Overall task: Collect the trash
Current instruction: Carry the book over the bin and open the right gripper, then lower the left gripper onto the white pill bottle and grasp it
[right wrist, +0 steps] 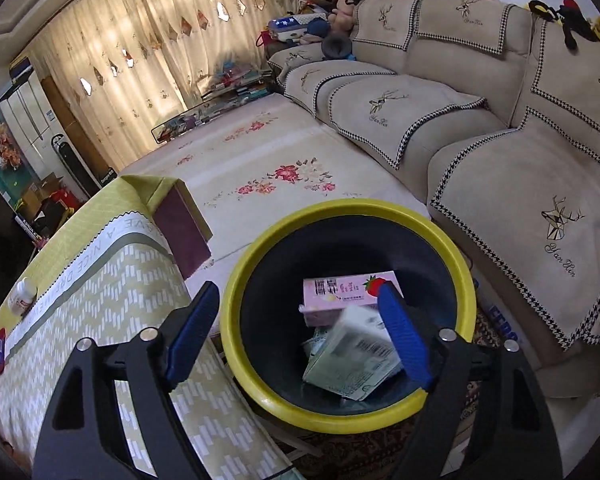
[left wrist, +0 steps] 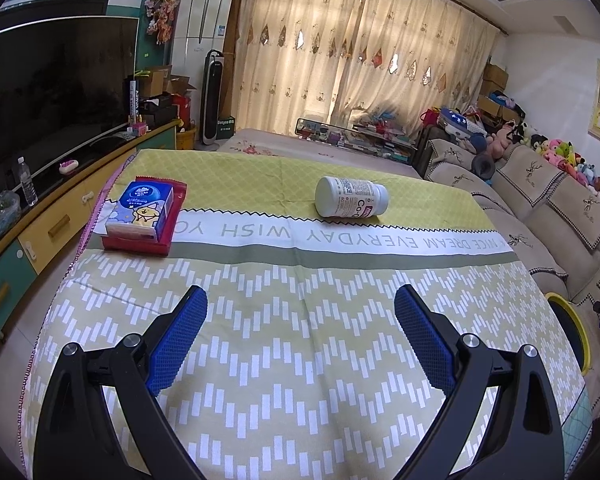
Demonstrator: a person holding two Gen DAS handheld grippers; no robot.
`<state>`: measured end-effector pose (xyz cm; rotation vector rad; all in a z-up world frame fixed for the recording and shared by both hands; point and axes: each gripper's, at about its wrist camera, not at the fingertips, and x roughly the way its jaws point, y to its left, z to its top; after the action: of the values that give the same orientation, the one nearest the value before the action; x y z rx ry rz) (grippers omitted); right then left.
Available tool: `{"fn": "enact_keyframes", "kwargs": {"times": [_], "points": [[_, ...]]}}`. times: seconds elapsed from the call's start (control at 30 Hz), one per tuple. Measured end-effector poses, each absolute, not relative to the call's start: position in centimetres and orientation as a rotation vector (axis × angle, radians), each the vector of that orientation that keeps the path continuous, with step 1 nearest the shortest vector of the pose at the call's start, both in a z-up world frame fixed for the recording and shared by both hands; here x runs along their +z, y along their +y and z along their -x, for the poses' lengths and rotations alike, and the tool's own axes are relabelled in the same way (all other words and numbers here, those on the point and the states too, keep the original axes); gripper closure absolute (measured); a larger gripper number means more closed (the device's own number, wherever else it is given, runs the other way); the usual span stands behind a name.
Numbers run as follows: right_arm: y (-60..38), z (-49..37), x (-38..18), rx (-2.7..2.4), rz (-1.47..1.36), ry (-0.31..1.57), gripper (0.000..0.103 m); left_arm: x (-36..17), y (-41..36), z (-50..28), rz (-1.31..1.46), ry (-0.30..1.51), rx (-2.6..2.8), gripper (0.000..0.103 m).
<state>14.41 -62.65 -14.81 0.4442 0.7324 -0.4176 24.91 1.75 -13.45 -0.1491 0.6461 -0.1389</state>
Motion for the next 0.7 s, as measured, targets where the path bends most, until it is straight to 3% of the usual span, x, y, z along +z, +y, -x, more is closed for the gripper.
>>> {"fn": "enact_keyframes", "kwargs": {"times": [0.33, 0.7], "points": [[-61.2, -13.8, -13.5, -0.343, -0.451, 0.678, 0.022, -13.1, -0.8, -25.7, 0.110, 0.696, -0.242, 0.010], [-61.1, -12.9, -12.3, -0.312, -0.474, 0.638, 0.021, -11.9, -5.5, -34.7, 0.095, 0.845, -0.254, 0.008]]}}
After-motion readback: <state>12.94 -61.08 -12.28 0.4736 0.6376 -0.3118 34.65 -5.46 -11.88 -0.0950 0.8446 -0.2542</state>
